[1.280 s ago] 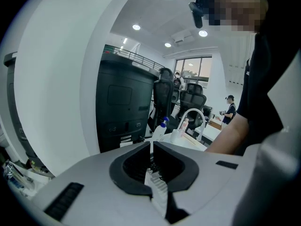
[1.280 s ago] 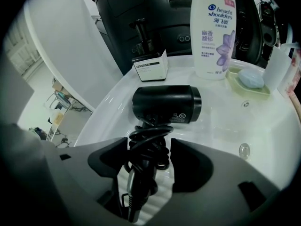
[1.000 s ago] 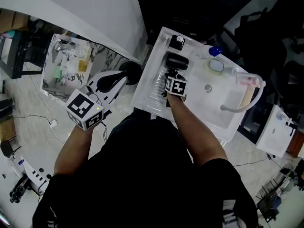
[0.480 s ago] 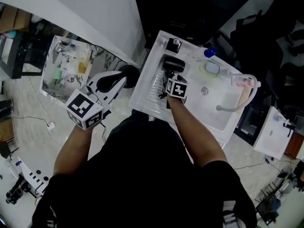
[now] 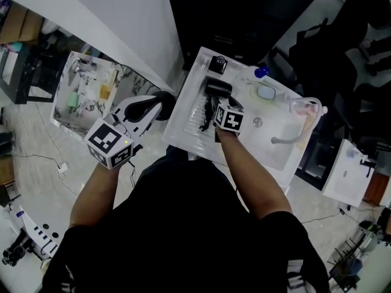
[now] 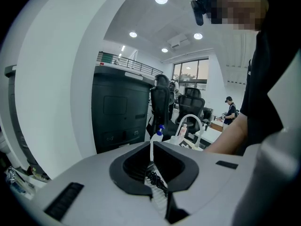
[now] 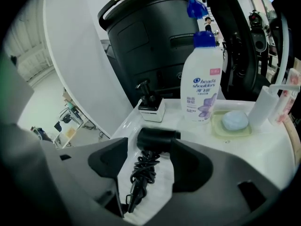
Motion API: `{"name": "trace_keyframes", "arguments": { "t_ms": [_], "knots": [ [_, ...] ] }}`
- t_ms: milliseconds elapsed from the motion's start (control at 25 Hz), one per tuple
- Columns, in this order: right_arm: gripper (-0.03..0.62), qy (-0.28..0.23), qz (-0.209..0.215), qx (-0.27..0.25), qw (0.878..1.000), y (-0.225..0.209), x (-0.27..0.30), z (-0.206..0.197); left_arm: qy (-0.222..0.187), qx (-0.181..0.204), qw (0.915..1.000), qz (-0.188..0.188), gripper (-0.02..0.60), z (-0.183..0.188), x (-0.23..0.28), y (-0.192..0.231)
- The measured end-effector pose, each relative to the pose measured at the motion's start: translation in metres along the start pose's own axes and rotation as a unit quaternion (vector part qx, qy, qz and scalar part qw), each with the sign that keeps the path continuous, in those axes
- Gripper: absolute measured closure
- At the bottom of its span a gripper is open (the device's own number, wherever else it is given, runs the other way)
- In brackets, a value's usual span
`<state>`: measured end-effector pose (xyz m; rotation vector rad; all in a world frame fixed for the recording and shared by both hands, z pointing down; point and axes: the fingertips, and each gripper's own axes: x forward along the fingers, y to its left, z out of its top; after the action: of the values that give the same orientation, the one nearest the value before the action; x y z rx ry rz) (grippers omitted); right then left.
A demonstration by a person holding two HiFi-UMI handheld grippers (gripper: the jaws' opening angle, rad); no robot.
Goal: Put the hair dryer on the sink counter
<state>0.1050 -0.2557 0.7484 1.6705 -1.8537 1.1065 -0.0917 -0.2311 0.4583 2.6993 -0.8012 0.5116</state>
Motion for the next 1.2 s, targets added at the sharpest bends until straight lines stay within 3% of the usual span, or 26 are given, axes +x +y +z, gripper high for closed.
{"name": "trace_keyframes", "arguments": {
  "t_ms": [680,1200],
  "knots": [
    [0.272,-0.08,0.065,-0.033,0.994,0.018,-0.073,0.074,-0.026,0.01,0.9996,0.009,0.543,0.016,-0.016,-0.017],
    [0.26,-0.133,0.111,-0.023,0.985,0.024,-0.154,0.136,-0.04,0.016,0.9989,0.018,0.543,0.029,-0.025,-0.024]
  ]
}}
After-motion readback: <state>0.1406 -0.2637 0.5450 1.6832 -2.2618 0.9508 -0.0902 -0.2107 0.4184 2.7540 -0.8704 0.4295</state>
